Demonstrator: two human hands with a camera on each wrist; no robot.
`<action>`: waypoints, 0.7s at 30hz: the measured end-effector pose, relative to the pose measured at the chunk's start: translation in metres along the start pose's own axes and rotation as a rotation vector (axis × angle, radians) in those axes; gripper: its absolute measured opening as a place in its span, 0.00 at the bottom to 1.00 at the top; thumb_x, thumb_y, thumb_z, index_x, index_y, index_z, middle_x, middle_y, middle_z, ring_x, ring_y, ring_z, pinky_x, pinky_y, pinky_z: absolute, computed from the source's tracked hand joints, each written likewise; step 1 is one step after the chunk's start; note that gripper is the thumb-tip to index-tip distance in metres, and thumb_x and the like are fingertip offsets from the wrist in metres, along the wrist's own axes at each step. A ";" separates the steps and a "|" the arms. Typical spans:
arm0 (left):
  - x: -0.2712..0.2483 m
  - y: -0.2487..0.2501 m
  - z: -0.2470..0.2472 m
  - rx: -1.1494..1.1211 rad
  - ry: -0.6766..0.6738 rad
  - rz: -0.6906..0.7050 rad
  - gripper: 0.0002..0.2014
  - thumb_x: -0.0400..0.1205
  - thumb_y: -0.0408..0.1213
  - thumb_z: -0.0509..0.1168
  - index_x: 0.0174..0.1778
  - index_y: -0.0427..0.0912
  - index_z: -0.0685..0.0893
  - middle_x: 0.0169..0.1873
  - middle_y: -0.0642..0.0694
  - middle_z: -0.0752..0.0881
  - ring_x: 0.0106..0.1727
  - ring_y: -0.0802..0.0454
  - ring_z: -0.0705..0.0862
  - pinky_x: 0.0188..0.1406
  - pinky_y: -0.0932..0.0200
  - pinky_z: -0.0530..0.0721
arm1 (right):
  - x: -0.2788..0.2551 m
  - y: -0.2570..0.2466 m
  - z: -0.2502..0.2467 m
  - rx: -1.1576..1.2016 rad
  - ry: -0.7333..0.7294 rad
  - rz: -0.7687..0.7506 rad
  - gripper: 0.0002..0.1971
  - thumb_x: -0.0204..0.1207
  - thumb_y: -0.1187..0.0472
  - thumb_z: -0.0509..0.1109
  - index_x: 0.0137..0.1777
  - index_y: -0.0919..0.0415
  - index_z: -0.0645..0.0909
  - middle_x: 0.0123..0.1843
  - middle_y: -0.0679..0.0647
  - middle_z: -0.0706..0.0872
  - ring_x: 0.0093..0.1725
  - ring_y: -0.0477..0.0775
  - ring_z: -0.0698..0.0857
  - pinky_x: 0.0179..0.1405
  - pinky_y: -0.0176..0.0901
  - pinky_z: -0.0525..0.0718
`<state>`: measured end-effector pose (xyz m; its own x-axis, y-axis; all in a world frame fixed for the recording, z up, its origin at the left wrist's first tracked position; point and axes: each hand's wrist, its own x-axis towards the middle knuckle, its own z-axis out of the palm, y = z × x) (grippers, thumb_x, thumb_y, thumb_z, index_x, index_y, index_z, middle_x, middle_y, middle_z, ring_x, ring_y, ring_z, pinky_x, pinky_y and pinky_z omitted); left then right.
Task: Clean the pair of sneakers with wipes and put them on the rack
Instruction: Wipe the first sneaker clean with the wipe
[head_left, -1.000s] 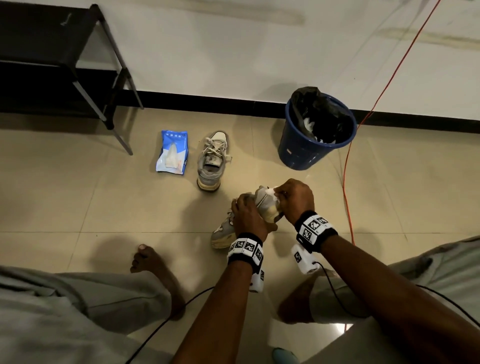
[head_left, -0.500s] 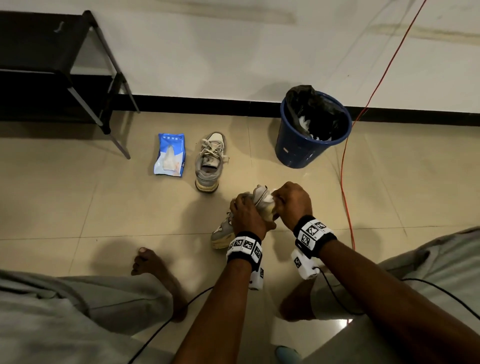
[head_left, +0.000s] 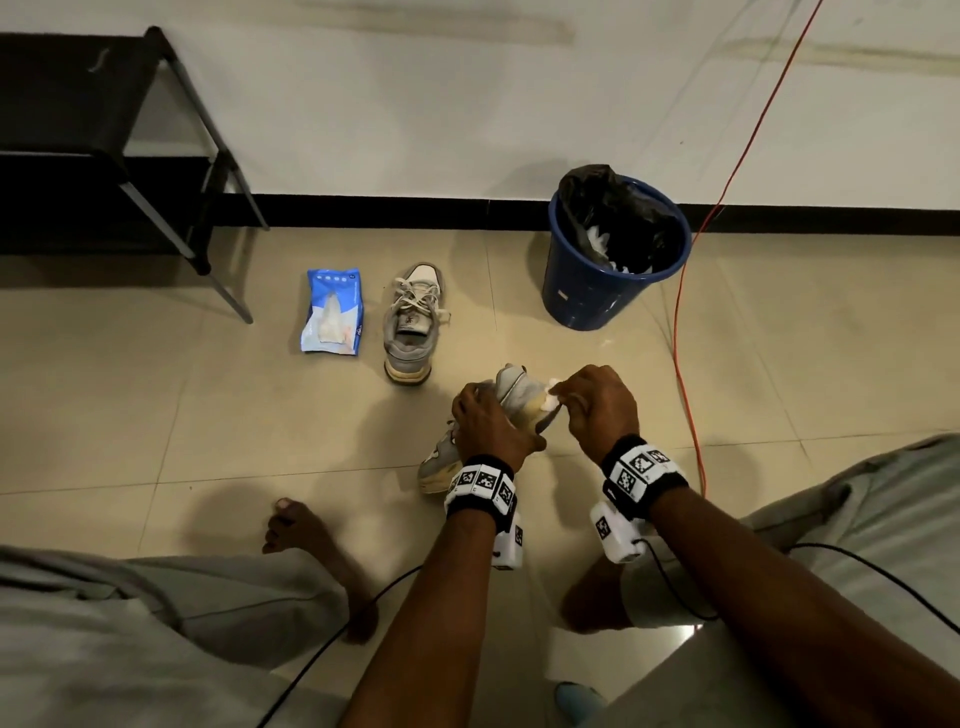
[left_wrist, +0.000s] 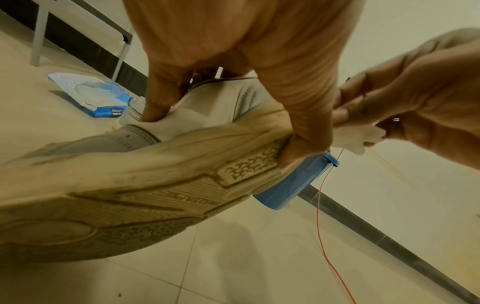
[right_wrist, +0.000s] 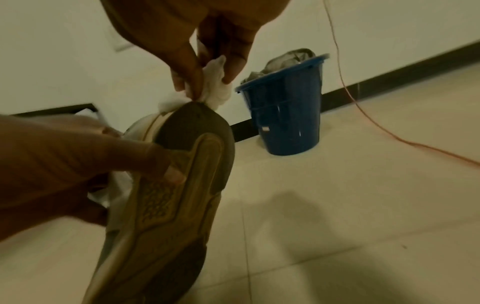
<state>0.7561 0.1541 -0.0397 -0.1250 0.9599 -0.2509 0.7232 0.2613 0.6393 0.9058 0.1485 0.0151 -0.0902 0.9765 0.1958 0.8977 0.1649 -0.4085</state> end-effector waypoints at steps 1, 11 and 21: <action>0.001 0.000 -0.001 -0.003 0.006 -0.002 0.55 0.50 0.55 0.85 0.72 0.42 0.70 0.74 0.43 0.69 0.76 0.40 0.65 0.65 0.38 0.79 | 0.000 0.001 0.000 0.006 -0.010 -0.005 0.10 0.70 0.70 0.70 0.45 0.55 0.89 0.40 0.52 0.85 0.43 0.58 0.81 0.34 0.48 0.80; 0.002 -0.006 -0.017 0.078 -0.095 0.067 0.54 0.54 0.57 0.85 0.73 0.43 0.68 0.81 0.43 0.52 0.79 0.38 0.64 0.63 0.37 0.80 | -0.014 -0.012 0.003 -0.015 -0.149 -0.236 0.10 0.69 0.70 0.74 0.45 0.55 0.90 0.44 0.52 0.84 0.46 0.56 0.81 0.33 0.44 0.80; 0.001 -0.007 -0.021 0.146 -0.103 0.152 0.51 0.59 0.50 0.84 0.75 0.41 0.66 0.80 0.43 0.53 0.74 0.37 0.70 0.60 0.42 0.82 | -0.014 -0.024 0.008 -0.113 -0.230 -0.432 0.14 0.67 0.71 0.61 0.41 0.61 0.89 0.40 0.57 0.83 0.42 0.62 0.81 0.25 0.43 0.77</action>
<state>0.7365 0.1554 -0.0298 0.0577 0.9698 -0.2371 0.8200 0.0895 0.5653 0.8821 0.1322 0.0146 -0.5451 0.8298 0.1194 0.7973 0.5572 -0.2321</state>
